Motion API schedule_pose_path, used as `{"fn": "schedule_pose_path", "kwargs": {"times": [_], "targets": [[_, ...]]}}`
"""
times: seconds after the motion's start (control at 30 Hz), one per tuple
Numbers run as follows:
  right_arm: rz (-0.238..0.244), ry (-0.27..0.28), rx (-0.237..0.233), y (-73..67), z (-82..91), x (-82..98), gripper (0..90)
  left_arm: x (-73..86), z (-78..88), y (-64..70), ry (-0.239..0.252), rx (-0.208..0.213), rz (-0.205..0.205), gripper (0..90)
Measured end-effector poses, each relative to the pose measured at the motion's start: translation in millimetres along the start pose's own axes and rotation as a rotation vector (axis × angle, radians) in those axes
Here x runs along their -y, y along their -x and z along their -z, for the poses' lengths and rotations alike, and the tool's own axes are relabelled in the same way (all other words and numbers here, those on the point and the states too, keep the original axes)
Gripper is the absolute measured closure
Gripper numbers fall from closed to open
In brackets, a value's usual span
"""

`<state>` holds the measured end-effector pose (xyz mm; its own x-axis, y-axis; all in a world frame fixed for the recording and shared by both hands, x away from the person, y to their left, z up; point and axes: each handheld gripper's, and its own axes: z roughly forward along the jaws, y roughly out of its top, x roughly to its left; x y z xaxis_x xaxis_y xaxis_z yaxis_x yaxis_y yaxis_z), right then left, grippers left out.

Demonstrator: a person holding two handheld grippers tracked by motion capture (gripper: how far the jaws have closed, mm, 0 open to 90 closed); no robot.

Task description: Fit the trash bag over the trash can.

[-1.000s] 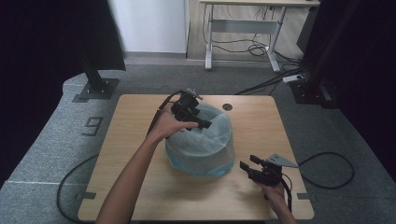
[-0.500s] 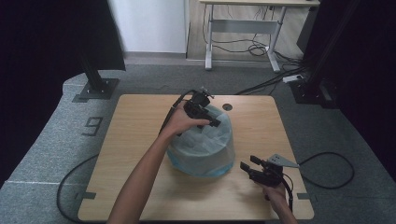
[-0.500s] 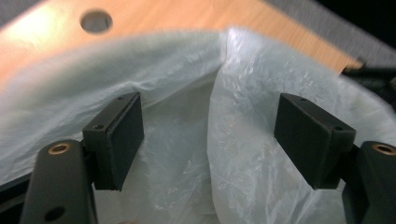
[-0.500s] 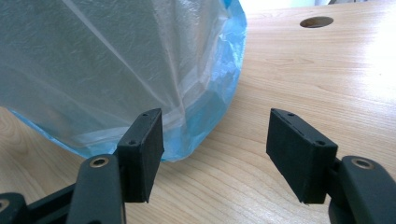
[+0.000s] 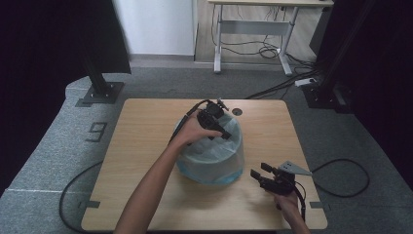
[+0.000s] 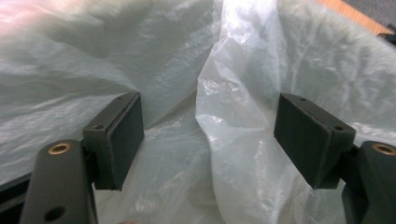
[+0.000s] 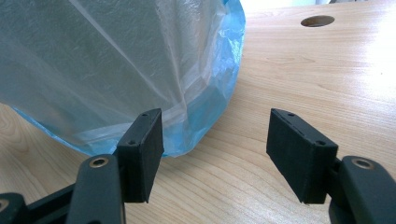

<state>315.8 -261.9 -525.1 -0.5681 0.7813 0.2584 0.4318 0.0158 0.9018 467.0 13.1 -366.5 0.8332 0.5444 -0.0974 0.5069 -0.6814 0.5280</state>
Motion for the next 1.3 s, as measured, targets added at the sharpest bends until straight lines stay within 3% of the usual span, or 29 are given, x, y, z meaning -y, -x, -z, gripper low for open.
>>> {"fn": "schedule_pose_path", "kwargs": {"times": [0.13,0.17,0.33,0.37,0.6,0.87,1.07,1.17,1.2,1.23,1.3], "targets": [[0.000,0.006,0.004,0.9,1.3,-0.8,35.5,4.5,24.6,4.4,0.090,-0.002,-0.015,24.2],[-0.002,0.005,0.005,1.1,1.1,-0.5,35.5,8.6,37.1,6.9,0.133,-0.003,-0.022,24.2],[0.005,0.005,0.005,-0.8,0.5,-0.7,35.4,20.7,57.1,11.5,0.197,-0.007,-0.030,24.5],[0.010,0.004,0.005,-1.8,0.3,-1.0,35.4,28.4,65.4,13.1,0.226,-0.012,-0.029,24.6],[0.015,0.000,0.009,-2.8,-0.4,-0.6,35.3,56.0,88.0,14.5,0.311,-0.028,-0.020,24.8],[0.017,-0.002,0.016,-2.2,-0.8,-0.3,35.1,96.8,121.3,13.3,0.438,-0.067,0.021,25.1],[0.023,-0.001,0.017,-3.8,-0.8,-0.9,34.9,133.8,137.2,14.7,0.476,-0.100,0.042,25.0],[0.025,-0.006,0.017,-4.6,-2.0,-0.5,34.9,159.4,138.4,14.5,0.477,-0.116,0.057,24.9],[0.025,-0.006,0.017,-4.6,-2.0,-0.5,34.9,159.4,138.4,14.5,0.477,-0.116,0.057,24.8],[0.025,-0.009,0.017,-4.6,-2.5,-0.5,34.9,172.1,137.5,13.5,0.482,-0.118,0.072,24.8],[0.026,-0.007,0.017,-4.7,-2.8,-0.4,34.9,178.5,136.7,12.8,0.483,-0.118,0.080,24.8]]}}
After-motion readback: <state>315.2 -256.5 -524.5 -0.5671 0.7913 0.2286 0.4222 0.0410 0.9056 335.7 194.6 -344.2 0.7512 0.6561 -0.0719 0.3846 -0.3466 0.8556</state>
